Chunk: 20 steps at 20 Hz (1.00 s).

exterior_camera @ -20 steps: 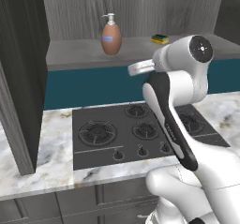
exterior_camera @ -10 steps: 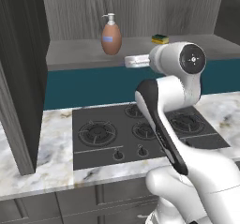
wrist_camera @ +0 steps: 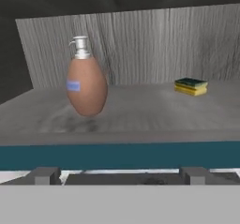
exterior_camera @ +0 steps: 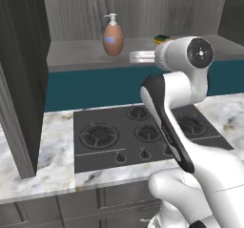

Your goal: Locate and retrieve the soap dispenser and sponge from the cabinet. Place them next to the sink.

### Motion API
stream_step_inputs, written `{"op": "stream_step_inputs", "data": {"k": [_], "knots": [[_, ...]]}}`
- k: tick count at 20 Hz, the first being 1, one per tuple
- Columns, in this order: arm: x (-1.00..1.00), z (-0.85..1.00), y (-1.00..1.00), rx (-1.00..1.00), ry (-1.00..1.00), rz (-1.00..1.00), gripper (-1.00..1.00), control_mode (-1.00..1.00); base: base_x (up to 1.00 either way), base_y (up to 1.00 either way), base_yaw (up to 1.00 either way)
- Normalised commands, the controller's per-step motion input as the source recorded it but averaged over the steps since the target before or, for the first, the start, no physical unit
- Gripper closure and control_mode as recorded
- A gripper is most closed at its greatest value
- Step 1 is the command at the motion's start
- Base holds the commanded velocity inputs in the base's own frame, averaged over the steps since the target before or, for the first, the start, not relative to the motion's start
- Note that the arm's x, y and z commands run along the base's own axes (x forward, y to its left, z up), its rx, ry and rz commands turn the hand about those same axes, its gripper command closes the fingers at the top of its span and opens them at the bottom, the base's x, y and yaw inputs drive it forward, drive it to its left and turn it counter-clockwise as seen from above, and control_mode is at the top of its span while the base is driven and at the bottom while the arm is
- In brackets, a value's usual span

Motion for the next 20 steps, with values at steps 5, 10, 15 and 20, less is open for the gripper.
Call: {"op": "stream_step_inputs", "data": {"k": [5, 10, 15, 20], "knots": [[-0.03, 0.36, 0.02, 0.01, -0.09, 0.01, -1.0, -1.0, 0.0, 0.0, 0.0], [0.11, 0.25, 0.16, 0.0, -0.05, 0.14, -1.0, -1.0, 0.0, 0.0, 0.0], [0.13, 0.17, 0.2, -0.01, 0.0, 0.17, -1.0, -1.0, 0.0, 0.0, 0.0], [0.01, 0.3, 0.11, -0.04, -0.05, 0.06, -1.0, -1.0, 0.0, 0.0, 0.0]]}}
